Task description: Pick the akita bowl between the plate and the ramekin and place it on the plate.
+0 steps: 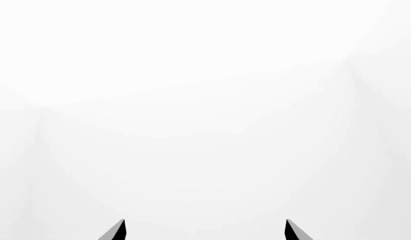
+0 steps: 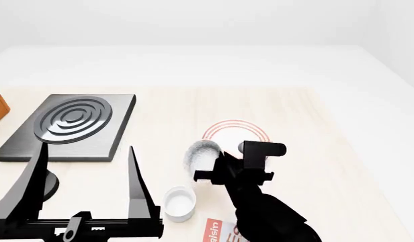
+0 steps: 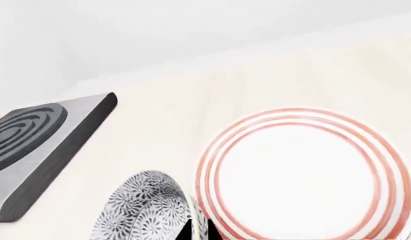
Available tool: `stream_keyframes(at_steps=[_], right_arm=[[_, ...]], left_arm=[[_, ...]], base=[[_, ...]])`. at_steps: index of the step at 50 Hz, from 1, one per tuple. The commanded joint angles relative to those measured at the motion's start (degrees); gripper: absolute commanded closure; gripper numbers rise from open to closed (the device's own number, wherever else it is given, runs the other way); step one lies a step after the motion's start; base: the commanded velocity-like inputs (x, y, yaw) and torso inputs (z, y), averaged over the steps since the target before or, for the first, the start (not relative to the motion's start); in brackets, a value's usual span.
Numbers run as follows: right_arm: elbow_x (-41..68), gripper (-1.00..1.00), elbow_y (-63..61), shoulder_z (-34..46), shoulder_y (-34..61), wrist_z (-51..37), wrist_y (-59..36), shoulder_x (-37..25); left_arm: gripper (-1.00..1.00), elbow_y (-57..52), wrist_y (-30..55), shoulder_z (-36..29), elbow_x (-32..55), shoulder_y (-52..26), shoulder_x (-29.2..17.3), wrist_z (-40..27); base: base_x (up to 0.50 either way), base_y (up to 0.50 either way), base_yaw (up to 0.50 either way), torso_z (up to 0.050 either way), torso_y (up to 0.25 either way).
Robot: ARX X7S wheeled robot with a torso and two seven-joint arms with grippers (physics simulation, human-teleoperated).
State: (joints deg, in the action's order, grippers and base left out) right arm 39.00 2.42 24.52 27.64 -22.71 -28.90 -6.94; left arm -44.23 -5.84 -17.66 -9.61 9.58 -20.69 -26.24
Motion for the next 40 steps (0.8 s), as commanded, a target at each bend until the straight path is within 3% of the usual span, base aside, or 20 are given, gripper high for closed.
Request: stream_keyframes(at_steps=[1,10,25,40], right_arm=[[0.86,1.0,-11.14,-0.88,1.51,-1.28,-2.12,-0.57],[0.88,1.0,-11.63,-1.41,3.63,-1.11,-1.47,-1.48],[-1.5,1.0,0.88,-6.84,13.64,-1.08,0.75,-4.5],[1.3,1.0,7.2,-9.41,15.9,-0.63,-0.13,-4.05]], left_arm=[[-1.0,-0.33,-0.04,1.5,-0.11,0.03,1.04,1.42],[-1.0,-0.11,-0.28,1.35,-0.21,0.04,0.87,1.18],[-1.0,0.13,-0.35,1.09,-0.38,0.14,0.66,0.83],[-1.0,0.22,-0.17,0.85,-0.41,0.02,0.44,0.65]], base=[[0.0,0.0,0.0,0.0,0.0],[0.0,0.0,0.0,0.0,0.0],[0.0,0.0,0.0,0.0,0.0],[0.0,0.0,0.0,0.0,0.0]])
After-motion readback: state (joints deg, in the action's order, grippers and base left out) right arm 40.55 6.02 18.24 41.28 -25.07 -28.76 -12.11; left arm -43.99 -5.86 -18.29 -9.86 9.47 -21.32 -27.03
